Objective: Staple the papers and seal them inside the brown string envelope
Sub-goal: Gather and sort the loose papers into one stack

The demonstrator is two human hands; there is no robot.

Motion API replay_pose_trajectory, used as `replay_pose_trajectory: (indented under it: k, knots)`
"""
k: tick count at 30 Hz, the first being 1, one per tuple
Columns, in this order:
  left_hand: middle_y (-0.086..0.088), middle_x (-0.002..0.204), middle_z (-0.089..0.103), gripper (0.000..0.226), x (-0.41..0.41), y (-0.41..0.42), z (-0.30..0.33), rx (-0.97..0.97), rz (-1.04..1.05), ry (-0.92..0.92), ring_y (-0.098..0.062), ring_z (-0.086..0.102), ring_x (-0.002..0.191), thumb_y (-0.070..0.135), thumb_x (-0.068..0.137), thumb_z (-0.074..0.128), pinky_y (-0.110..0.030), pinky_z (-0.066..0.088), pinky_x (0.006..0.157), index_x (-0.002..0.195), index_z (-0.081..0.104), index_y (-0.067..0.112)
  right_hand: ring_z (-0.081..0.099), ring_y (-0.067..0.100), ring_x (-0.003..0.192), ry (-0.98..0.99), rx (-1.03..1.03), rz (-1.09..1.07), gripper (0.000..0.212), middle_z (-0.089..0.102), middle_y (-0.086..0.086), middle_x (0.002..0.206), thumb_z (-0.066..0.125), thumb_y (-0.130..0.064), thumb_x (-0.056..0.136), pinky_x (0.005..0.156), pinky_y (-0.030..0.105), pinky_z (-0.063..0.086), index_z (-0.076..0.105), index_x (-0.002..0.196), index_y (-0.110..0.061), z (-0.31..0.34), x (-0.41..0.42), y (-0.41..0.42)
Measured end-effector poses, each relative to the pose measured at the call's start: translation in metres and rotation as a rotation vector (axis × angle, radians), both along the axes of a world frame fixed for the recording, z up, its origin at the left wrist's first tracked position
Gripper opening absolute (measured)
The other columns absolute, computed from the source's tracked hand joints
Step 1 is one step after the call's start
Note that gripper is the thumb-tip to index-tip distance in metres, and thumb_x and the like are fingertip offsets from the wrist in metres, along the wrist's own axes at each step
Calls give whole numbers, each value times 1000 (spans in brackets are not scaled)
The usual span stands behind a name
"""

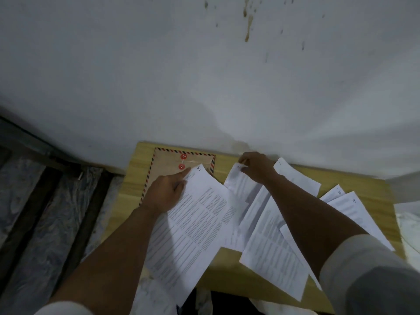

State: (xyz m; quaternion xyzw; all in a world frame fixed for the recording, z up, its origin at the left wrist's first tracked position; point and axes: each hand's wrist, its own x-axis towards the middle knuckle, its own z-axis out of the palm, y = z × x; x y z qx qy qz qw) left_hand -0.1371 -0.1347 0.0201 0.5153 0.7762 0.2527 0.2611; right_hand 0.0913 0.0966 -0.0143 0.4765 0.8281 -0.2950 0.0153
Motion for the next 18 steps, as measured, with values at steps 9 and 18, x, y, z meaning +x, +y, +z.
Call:
replay_pose_trajectory:
  k: [9, 18]
  knots:
    - [4, 97, 79, 52, -12, -30, 83, 191, -77, 127, -15, 71, 84, 38, 93, 42, -34, 58, 76, 145, 47, 45, 69, 4, 88, 335, 181, -114, 12, 78, -9, 96, 72, -21, 91, 82, 19, 50, 81, 98, -19, 161, 20, -55]
    - [5, 77, 74, 45, -15, -56, 204, 520, -115, 211, -9, 64, 61, 20, 100, 56, -28, 53, 67, 141, 55, 39, 69, 5, 95, 592, 335, -171, 14, 77, -8, 99, 72, -25, 91, 86, 20, 48, 81, 99, -18, 308, 20, -110]
